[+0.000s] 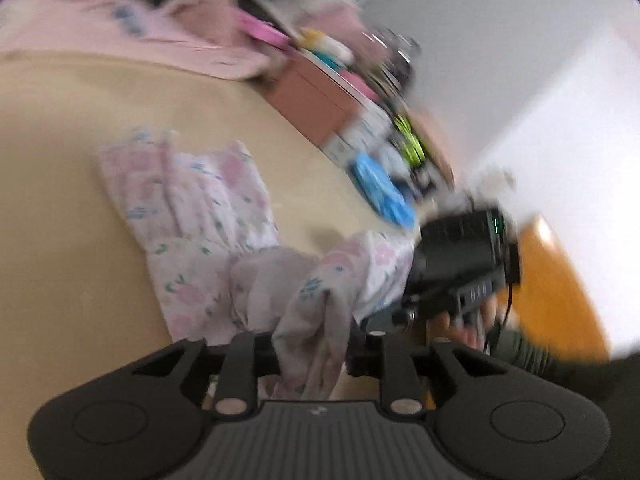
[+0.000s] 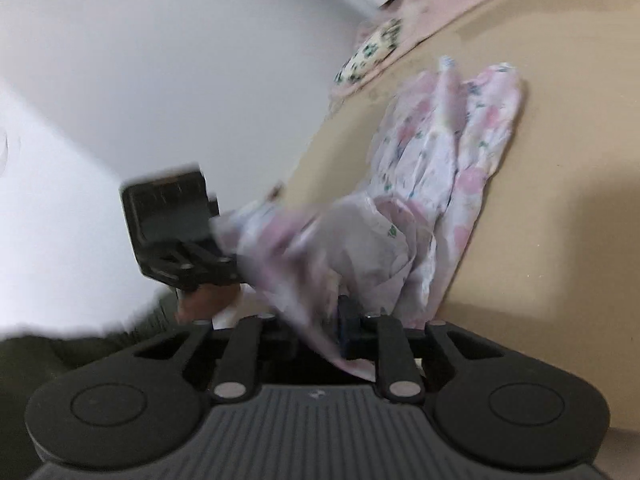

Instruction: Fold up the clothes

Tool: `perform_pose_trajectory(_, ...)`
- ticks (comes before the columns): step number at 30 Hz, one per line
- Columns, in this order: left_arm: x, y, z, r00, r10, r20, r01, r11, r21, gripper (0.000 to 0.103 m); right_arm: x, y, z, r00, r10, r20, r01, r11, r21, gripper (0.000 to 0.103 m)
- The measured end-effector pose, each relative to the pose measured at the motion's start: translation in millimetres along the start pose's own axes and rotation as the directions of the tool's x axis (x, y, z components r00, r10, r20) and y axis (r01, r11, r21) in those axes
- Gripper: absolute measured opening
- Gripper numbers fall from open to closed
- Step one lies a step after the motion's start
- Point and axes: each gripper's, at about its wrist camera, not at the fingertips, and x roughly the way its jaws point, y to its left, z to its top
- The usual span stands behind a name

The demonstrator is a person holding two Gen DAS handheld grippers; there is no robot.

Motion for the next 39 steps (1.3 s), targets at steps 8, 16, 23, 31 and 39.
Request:
perform_pose_trajectory(8,-4.8,21.3,-8.8,0.987,0.082,0.141,-0.063,0.988,-0.138,0.044,-7.7,-7.7,-9.3,0.986,-0.128,0.107,0.106,0.977,0.186,0.013)
perform_pose_trajectory(16,-1.9,7.3,-23.2,0.958,0.240,0.157,-0.223,0.967,-0.121,0.041,-5.7,26.6,-10.8,0.944,-0.299,0.141,0.289,0.954,0.084,0.028)
perform_pose_trajectory(23,-22.9,-37.6,-29.0,0.851,0.387,0.355,-0.403,0.915,-0.031,0.062,-29.9,58.1,-26.9,0.814,-0.455,0.362,0.490,0.871,-0.008,0.045)
perform_pose_trajectory(31,11.4,-46.6,-38.5,0.809,0.471,0.352,-0.478,0.875,-0.072,0.049,-6.8,48.4,-45.2,0.749,-0.472,0.466,0.484,0.869,0.104,0.023)
perform_pose_trajectory(39,9.3,-11.6,-38.9,0.862,0.387,0.329,-0.289,0.906,-0.308,0.004,17.0,40.4,-35.1,0.663,-0.548,0.510,0.558,0.816,0.151,0.014)
